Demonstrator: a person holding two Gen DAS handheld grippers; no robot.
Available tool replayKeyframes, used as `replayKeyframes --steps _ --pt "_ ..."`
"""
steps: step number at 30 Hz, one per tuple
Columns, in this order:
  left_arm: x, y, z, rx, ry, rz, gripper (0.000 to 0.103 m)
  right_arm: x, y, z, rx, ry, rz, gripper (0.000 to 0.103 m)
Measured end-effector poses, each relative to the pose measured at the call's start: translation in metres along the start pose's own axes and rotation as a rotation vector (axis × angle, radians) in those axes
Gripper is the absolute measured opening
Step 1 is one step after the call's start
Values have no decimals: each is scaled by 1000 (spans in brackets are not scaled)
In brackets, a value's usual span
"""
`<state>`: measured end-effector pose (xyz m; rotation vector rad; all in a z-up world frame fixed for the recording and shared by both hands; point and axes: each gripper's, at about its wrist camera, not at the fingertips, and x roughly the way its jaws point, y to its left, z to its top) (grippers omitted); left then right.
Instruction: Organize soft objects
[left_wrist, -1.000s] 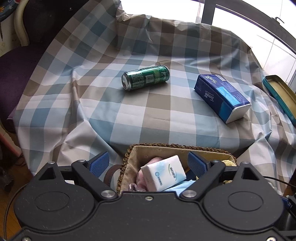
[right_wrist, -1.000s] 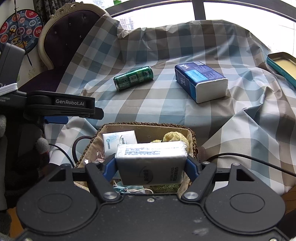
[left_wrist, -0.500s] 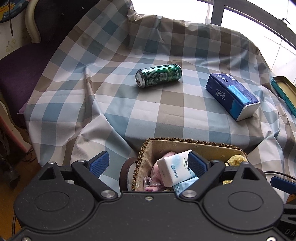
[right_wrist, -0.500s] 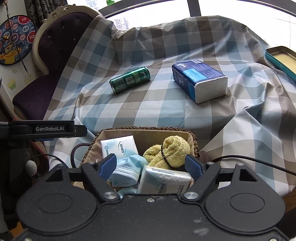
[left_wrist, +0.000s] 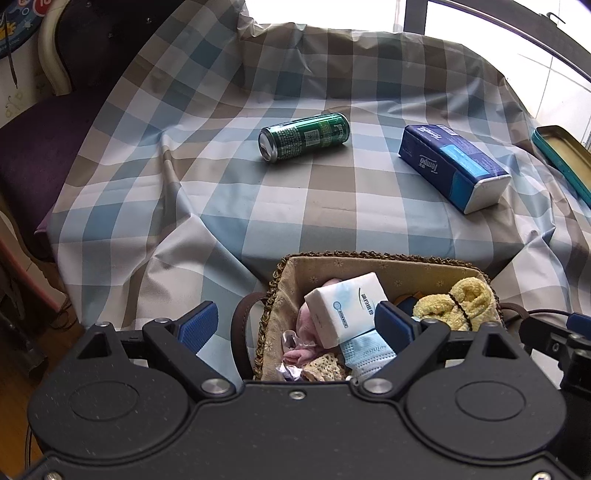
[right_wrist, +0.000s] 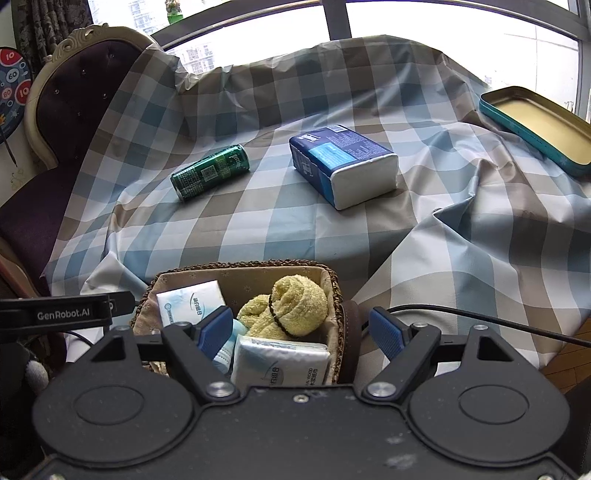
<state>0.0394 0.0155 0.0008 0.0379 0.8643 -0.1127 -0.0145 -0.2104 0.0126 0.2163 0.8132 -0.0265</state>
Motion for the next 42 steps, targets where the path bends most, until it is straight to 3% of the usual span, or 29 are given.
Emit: replayKeyframes --steps 42 --pt "-4 -8 -23 23 75 55 90 1 -15 -16 90 41 -79 87"
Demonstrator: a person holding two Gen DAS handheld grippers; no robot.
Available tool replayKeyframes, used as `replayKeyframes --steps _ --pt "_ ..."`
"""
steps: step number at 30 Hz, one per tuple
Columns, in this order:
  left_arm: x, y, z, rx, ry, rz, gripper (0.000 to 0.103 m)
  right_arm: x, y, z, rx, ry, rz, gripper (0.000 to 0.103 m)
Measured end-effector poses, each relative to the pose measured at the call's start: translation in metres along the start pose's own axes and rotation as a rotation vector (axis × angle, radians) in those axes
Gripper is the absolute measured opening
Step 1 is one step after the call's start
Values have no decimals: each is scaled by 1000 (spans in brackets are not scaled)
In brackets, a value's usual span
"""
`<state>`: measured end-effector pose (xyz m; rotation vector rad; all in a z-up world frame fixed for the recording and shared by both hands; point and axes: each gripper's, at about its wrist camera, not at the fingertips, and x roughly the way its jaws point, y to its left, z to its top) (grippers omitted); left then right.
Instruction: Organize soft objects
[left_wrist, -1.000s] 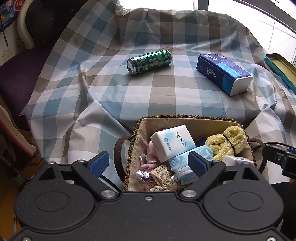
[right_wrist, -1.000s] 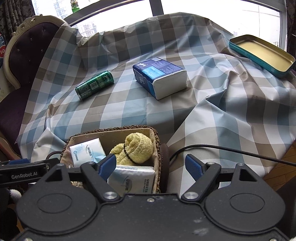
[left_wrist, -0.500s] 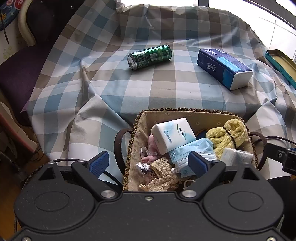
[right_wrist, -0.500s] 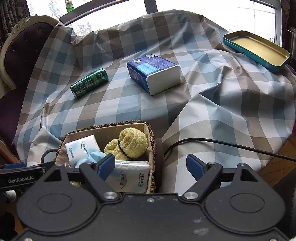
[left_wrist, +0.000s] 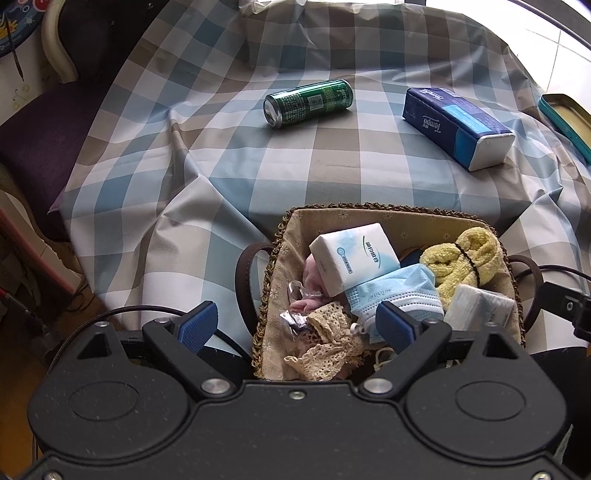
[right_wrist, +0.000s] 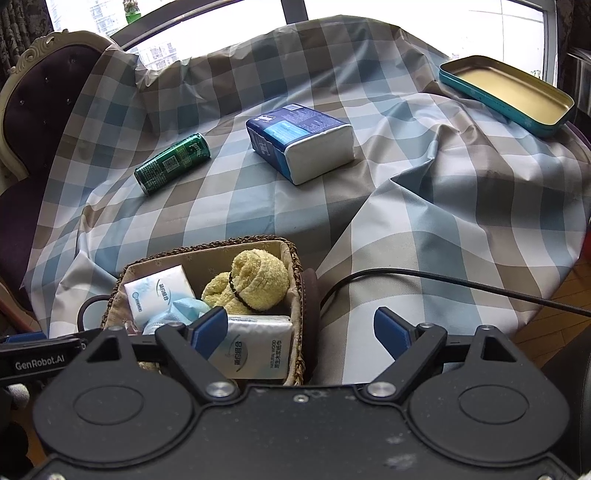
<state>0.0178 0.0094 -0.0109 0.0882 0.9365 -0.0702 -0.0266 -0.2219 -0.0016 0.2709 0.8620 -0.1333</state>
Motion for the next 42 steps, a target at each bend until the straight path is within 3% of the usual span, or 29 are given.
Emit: replayKeyframes --steps 9,42 --pt "1 -2 -2 1 20 -13 95 0 -1 0 0 1 0 87" --pt "3 -1 -3 2 26 -14 95 2 1 -2 -3 9 2 87"
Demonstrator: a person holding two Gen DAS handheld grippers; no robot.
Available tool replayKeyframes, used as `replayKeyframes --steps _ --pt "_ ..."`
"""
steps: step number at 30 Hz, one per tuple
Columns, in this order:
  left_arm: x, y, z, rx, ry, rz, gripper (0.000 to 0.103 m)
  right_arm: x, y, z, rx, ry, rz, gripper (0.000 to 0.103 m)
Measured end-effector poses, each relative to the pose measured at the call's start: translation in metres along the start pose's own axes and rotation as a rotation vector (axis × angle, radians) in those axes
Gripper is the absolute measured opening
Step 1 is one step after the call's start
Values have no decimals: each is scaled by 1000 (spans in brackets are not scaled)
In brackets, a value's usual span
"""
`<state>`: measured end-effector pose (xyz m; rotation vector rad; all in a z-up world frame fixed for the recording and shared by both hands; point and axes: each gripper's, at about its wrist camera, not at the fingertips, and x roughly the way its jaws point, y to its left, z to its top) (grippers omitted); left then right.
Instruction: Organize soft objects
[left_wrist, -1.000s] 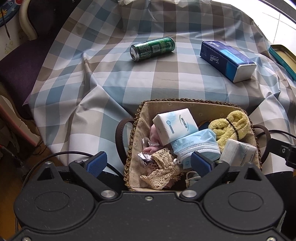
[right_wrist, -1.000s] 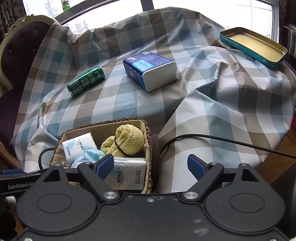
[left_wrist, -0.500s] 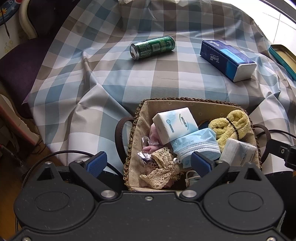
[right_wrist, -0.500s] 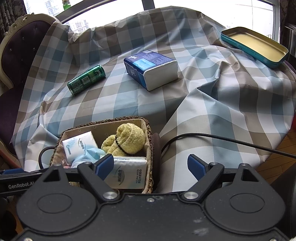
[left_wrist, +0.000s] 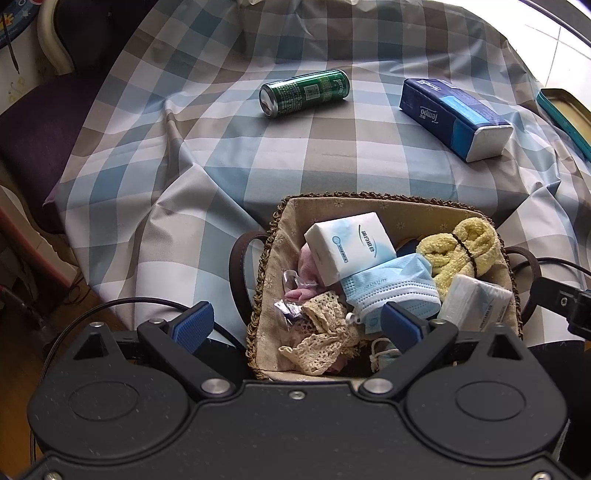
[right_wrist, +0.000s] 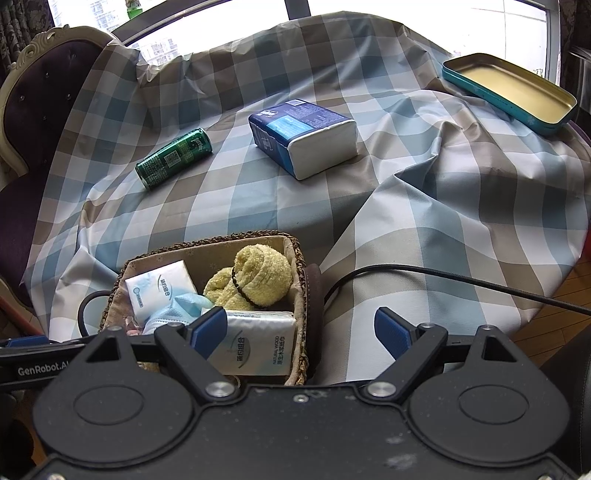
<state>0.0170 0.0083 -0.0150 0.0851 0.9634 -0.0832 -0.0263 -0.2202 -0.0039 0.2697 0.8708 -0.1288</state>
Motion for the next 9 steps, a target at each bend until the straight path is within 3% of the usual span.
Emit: replayKeyframes --steps 9 --pt "0 0 0 -3 4 -1 95 0 0 0 1 0 0 87"
